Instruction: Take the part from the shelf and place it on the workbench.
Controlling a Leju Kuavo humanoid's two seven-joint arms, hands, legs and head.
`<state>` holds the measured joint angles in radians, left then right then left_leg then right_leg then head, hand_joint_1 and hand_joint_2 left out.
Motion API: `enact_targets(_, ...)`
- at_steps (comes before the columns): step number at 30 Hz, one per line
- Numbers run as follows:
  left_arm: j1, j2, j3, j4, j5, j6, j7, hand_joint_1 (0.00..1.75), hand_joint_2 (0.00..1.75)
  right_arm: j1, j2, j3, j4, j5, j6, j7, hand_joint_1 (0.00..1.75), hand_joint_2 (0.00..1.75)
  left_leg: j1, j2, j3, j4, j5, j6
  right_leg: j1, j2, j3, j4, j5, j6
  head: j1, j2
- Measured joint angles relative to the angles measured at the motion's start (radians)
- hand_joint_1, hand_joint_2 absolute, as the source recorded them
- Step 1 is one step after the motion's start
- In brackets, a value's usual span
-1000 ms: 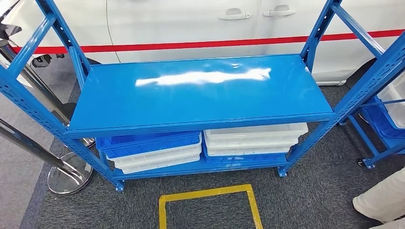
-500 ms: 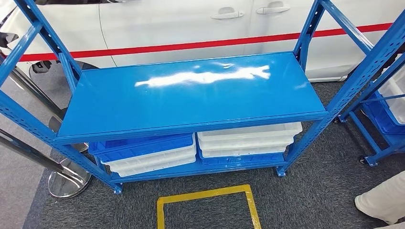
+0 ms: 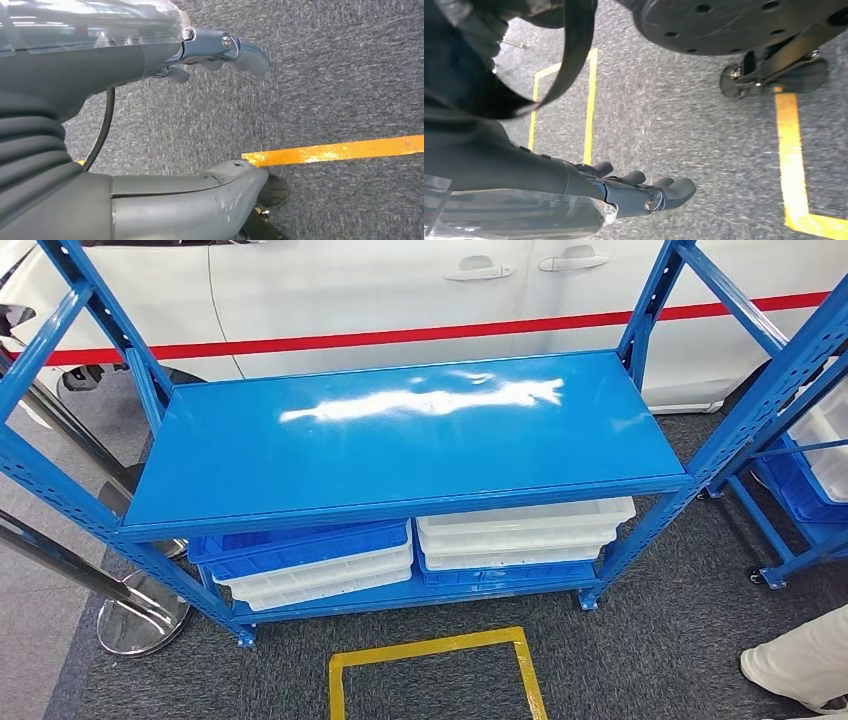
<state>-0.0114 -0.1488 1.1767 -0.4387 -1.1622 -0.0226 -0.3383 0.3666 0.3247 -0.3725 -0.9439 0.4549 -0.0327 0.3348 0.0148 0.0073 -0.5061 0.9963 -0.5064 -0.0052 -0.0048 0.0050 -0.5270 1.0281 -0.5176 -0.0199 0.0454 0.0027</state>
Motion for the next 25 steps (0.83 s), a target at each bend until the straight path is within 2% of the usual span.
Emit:
enact_targets(8, 0.026, 0.017, -0.185, 0.0, 0.194, 0.004, 0.056, 0.0, 1.75, -0.037, -0.045, 0.052, 0.08, -0.075, 0.009, -0.054, 0.0, 1.75, -0.001, 0.0, 0.0, 0.001, -0.001, 0.001, -0.001, 0.0, 0.0, 0.0, 0.0, 0.001, 0.0, 0.0)
enact_targets(9, 0.03, 0.02, -0.21, 0.0, 0.218, 0.004, 0.063, 0.0, 1.75, -0.041, -0.051, 0.06, 0.091, -0.085, 0.009, -0.061, 0.0, 1.31, -0.001, 0.0, 0.0, 0.001, -0.001, 0.001, -0.001, 0.0, 0.001, 0.0, 0.0, 0.001, 0.0, 0.0)
enact_targets(12, 0.039, 0.028, -0.282, 0.0, 0.292, 0.005, 0.084, 0.0, 0.44, -0.054, -0.07, 0.084, 0.124, -0.113, 0.01, -0.082, 0.0, 0.0, -0.001, 0.0, 0.0, 0.001, -0.001, 0.001, -0.001, 0.0, 0.001, 0.0, 0.0, 0.001, 0.0, 0.0)
enact_targets(13, 0.043, 0.03, -0.306, 0.0, 0.316, 0.006, 0.091, 0.0, 0.0, -0.059, -0.076, 0.092, 0.134, -0.122, 0.01, -0.089, 0.0, 0.0, -0.001, 0.0, 0.0, 0.001, -0.001, 0.001, -0.001, 0.0, 0.001, 0.0, 0.0, 0.001, 0.0, 0.0)
enact_targets(25, 0.083, 0.062, -0.581, 0.0, 0.595, 0.011, 0.171, 0.0, 0.0, -0.105, -0.149, 0.181, 0.257, -0.23, 0.015, -0.167, 0.0, 0.0, -0.001, 0.0, 0.0, 0.001, -0.001, 0.001, -0.001, 0.0, 0.001, 0.0, 0.0, 0.001, 0.0, 0.0)
